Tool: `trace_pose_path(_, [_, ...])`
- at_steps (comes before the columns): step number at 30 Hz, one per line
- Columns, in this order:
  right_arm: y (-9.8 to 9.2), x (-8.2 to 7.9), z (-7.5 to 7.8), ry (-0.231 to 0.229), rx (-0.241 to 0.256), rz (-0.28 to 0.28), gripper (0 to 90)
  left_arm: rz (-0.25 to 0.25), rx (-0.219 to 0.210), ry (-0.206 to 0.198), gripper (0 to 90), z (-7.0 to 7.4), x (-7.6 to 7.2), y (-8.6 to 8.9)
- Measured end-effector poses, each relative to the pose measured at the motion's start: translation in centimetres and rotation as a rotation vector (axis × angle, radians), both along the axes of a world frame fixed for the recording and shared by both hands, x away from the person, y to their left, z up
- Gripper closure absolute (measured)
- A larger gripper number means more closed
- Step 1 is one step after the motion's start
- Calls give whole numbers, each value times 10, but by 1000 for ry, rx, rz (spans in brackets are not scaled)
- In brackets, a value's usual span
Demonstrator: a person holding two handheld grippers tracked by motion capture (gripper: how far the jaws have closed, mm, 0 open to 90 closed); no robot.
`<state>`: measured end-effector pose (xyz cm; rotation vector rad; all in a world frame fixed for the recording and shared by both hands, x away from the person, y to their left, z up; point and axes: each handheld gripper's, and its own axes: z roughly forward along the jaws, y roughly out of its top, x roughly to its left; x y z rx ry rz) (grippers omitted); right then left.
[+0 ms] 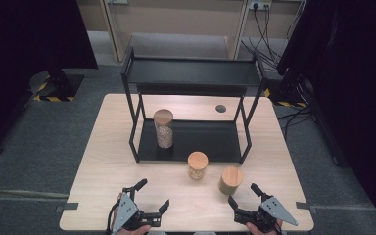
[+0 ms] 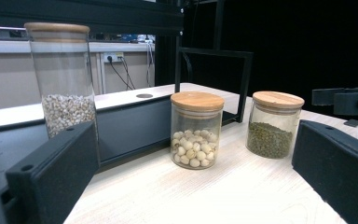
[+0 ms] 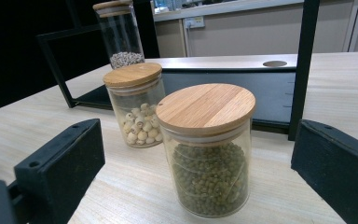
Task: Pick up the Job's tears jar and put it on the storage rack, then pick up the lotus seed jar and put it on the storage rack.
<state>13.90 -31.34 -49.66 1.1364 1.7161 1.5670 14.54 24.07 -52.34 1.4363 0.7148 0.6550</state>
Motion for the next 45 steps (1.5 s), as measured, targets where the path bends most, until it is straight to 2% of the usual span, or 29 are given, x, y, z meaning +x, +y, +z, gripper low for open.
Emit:
trace_pose_path(5, [-1, 1, 0, -1, 4, 1, 28, 0, 0, -2, 3, 0, 0, 0])
trace_pose_path(14, [0, 2, 0, -6, 5, 9, 28, 29, 0, -4, 3, -1, -3, 4])
trace_pose_path(30, [4, -4, 1, -20, -1, 16, 28, 12, 15, -11, 3, -3, 0, 6])
trace_pose_path(39, [12, -8, 4, -35, 0, 58, 29, 15, 22, -21, 3, -3, -1, 7])
trace_pose_path(45, [23, -10, 7, -42, 9, 98, 30, 1, 8, -14, 3, -3, -1, 8])
